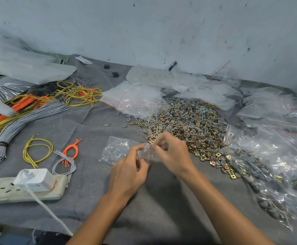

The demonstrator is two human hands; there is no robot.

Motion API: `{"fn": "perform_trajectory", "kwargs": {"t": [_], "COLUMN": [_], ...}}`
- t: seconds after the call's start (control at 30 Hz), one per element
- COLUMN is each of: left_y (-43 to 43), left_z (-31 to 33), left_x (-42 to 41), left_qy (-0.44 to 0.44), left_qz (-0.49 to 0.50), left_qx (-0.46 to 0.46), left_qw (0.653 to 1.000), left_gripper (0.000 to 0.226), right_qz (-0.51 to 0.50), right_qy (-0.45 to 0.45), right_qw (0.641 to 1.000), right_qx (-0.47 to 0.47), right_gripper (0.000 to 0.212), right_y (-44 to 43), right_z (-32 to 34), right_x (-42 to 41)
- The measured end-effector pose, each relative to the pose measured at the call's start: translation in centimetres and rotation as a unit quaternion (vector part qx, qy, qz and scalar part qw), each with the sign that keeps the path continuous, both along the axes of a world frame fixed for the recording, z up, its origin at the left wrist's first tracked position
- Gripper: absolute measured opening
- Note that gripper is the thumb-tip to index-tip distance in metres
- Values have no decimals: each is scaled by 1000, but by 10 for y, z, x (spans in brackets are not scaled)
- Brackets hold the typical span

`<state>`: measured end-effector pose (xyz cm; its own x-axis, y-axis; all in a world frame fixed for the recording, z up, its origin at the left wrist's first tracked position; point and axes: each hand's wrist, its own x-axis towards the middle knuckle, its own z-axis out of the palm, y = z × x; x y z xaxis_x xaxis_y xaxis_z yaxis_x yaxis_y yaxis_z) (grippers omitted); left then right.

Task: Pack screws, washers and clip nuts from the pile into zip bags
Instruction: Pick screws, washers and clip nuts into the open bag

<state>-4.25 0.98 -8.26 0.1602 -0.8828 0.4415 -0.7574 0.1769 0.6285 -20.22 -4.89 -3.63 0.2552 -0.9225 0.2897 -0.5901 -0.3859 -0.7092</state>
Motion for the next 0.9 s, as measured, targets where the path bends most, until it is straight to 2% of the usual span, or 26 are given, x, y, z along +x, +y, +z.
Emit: {"fn": "perform_trajectory", "kwargs": {"t": [0.07,0.2,0.33,0.47,0.7,0.9], "left_y": [1,2,2,2,4,5], "left_z": [0,0,2,4,6,7], "left_x": [0,0,0,0,0,0], "left_qy": [-7,-4,-5,-5,-1,0], "left_qz": [-2,-9,-8,-3,-9,-10], "left_qx": [2,17,17,9,13,32], "left_qw": [1000,1000,1000,1000,1000,999], "left_gripper": [39,40,41,40,41,40], "right_qz": [-36,-90,-73,-62,-26,-14], "right_qy": [43,225,302,340,380,386], "right_qw": [998,970,950,938,923,921], "right_qx": [18,30,23,11,45,46], "right_gripper": [12,8,13,14,7,5], "right_y": [-17,-49,-64,-69,-70,-65], "right_z": [5,6,5,8,14,16], "right_x": [-7,-12,-3,2,-3,-5]}}
